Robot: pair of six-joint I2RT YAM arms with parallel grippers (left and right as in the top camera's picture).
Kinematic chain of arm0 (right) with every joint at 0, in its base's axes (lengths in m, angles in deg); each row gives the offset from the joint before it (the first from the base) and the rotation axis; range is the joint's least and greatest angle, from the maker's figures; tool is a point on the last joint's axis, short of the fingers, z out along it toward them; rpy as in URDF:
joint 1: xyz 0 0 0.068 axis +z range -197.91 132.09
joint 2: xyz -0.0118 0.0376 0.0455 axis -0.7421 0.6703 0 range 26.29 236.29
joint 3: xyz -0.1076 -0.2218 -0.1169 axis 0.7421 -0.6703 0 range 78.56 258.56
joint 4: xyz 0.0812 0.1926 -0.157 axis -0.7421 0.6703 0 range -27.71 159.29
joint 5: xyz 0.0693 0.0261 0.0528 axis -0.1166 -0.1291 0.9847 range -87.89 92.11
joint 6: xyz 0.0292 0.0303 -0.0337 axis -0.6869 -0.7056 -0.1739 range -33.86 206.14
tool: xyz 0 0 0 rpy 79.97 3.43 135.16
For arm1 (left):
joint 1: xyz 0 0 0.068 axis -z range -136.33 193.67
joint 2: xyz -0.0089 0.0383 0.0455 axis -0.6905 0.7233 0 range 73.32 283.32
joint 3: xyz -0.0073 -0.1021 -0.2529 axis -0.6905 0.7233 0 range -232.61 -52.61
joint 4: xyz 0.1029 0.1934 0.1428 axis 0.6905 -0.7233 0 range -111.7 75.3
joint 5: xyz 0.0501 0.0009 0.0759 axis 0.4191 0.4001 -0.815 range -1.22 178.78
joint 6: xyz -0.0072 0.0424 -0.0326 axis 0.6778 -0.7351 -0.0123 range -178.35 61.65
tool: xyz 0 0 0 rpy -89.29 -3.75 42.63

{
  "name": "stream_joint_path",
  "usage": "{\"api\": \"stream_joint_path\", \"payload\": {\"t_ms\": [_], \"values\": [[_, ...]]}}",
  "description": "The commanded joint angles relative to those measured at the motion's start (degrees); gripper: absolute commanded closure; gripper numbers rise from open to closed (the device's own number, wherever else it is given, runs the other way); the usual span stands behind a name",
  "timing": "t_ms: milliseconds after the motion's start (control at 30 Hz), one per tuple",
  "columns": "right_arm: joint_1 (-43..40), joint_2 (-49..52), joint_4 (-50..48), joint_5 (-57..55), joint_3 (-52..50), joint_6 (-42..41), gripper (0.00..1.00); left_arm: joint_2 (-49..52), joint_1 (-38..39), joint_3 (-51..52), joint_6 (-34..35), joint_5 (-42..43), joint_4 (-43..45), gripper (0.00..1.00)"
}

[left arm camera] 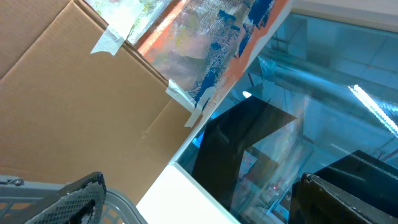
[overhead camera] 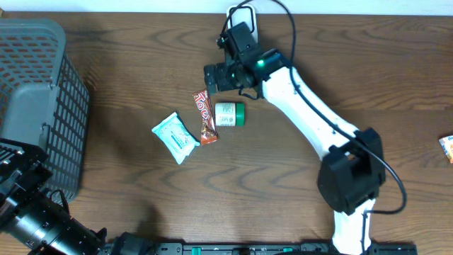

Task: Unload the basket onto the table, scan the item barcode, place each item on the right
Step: 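Lower the right gripper and close it around the green-lid jar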

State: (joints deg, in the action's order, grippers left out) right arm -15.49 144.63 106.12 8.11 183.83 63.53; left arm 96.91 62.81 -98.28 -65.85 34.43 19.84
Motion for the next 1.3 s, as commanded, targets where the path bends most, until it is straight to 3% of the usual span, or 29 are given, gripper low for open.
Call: {"api": "stream_joint_path", "payload": {"t_ms": [0, 167, 467, 667, 833, 1000, 1267], "values": [[-0.2, 0.0, 3.8, -1.3, 0.1, -16.2, 0.01, -0.6, -0.3, -0.4, -0.5, -0.3, 0.2, 0.02], [-0.2, 0.1, 10.6, -2.1, 0.0, -35.1, 0.01, -0.6, -0.3, -0.4, -0.5, -0.3, 0.2, 0.02], [0.2, 0.0, 12.0, 6.6, 0.0, -43.1, 0.01, -0.6, -0.3, -0.4, -0.5, -0.3, 0.2, 0.02], [0.3, 0.1, 16.1, 6.3, -0.1, -62.7, 0.01, -0.6, -0.3, -0.4, -0.3, -0.3, 0.0, 0.02], [0.3, 0.1, 19.3, 8.1, -0.1, -63.6, 0.01, -0.6, -0.3, -0.4, -0.3, -0.3, 0.0, 0.02], [1.5, 0.1, 22.0, 2.8, -0.1, -68.8, 0.01, -0.6, -0.3, -0.4, -0.3, -0.3, 0.0, 0.02], [5.3, 1.3, 16.5, -2.7, -5.4, -77.4, 0.01, -0.6, -0.3, -0.4, -0.3, -0.3, 0.0, 0.02]]}}
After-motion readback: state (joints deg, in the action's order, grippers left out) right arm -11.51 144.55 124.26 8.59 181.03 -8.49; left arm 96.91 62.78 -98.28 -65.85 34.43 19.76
